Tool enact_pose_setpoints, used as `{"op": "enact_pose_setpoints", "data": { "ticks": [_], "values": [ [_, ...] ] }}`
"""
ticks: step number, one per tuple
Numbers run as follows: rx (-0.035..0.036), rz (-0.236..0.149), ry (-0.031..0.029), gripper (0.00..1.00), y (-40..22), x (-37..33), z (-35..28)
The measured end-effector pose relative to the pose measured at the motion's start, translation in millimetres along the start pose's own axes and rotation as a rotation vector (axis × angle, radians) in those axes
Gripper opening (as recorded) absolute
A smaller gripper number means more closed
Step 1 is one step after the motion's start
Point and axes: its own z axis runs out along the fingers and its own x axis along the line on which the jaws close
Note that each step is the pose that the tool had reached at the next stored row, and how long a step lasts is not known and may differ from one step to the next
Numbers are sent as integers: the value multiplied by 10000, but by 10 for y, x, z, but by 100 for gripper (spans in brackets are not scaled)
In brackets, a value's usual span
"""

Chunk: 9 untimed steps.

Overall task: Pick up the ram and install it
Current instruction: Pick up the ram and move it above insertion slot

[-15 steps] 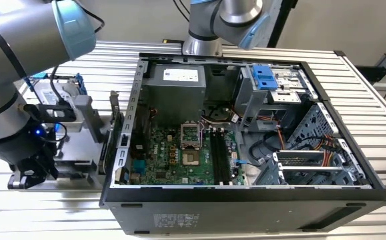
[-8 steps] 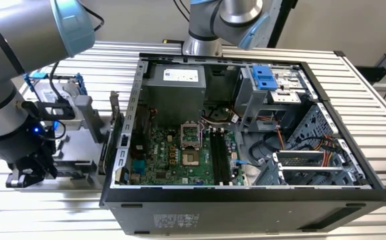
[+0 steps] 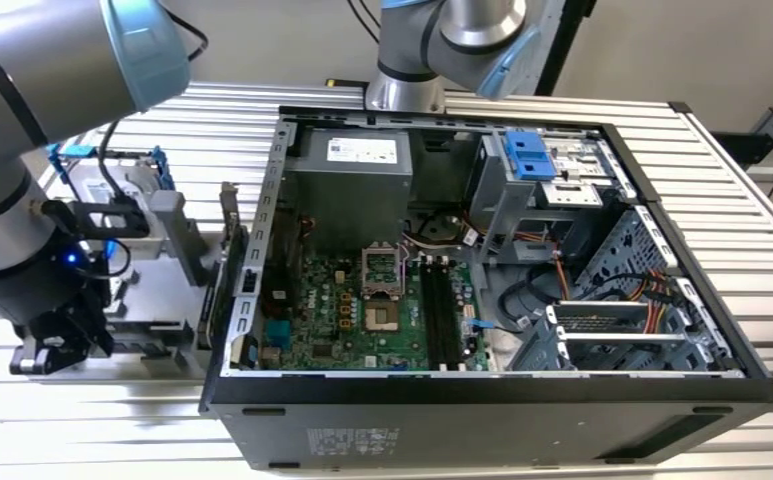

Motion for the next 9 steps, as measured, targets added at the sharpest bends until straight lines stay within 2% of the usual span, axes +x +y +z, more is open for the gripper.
{"op": "enact_pose_setpoints", "data": {
  "ticks": [9],
  "values": [
    [1, 0, -1, 0, 0, 0, -63]
  ]
}}
